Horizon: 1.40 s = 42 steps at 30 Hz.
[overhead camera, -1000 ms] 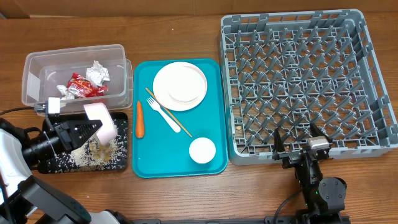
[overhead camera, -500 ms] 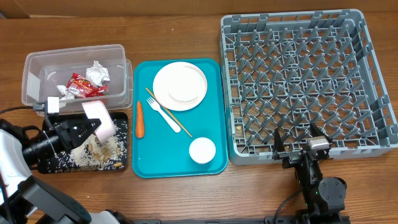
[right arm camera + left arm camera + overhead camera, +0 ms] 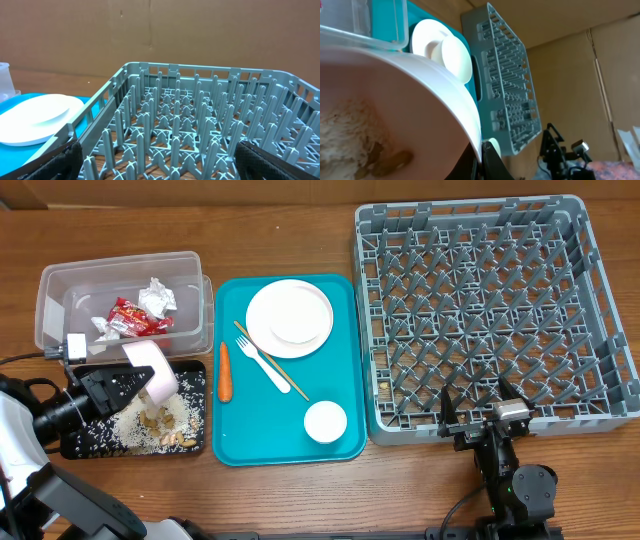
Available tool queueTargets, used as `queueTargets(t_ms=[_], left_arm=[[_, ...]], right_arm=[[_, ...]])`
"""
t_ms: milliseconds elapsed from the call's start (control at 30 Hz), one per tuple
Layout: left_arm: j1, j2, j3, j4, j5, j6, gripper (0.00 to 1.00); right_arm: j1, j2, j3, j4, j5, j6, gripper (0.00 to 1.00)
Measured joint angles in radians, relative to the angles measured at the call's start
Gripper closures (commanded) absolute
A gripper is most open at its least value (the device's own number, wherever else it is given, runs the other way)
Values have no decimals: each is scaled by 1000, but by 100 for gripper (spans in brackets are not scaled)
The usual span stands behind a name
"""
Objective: Sort waste into correct bins and load items into the dishwasher
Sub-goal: 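Tilt the bowl with the left gripper to dump rice onto the black tray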
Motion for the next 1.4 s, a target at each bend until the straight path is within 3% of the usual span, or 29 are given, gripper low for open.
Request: queueTargets(t_ms=[500, 967, 1400], left_arm=[[1, 0, -2, -32, 5, -40, 96], [1, 0, -7, 85, 0, -94, 96], [1, 0, -16, 71, 8, -121, 96]], right_arm=[[0, 0, 0, 0, 0, 0, 0], [0, 0, 0, -1, 0, 0, 0], [0, 0, 0, 0, 0, 0, 0]])
